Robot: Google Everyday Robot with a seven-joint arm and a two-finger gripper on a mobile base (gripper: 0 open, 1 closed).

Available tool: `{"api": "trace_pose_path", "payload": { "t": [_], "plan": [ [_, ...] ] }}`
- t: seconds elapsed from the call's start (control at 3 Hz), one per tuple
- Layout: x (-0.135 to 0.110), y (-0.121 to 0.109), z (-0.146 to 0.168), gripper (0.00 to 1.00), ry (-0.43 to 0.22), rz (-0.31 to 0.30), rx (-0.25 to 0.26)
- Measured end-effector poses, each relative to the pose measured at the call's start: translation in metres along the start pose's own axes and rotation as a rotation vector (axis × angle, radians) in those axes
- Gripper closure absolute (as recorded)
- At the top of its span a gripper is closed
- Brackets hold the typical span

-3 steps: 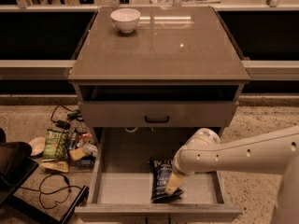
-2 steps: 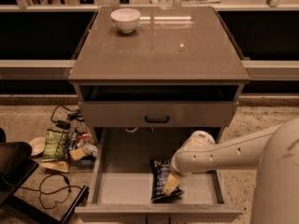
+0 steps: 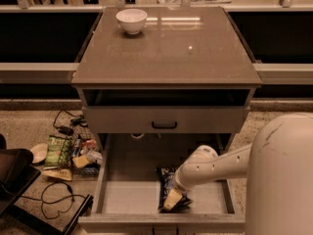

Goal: Pick blue chip bag from middle drawer and place on counter

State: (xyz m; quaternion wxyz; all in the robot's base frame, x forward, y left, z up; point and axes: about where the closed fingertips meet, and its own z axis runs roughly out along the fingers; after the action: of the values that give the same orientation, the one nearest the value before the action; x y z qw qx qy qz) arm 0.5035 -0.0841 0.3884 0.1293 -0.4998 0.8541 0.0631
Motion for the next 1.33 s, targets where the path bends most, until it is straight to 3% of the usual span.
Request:
{"api": "trace_pose_path", "payload": {
  "t": [0.67,1.33],
  "plan": [
    [-0.0085,0.0243,0.0314,0.42,-0.061,0.088,-0.094],
    [-0.0097,0.0246,0.0280,0.89,-0.061,0.090,-0.096]
  ]
}}
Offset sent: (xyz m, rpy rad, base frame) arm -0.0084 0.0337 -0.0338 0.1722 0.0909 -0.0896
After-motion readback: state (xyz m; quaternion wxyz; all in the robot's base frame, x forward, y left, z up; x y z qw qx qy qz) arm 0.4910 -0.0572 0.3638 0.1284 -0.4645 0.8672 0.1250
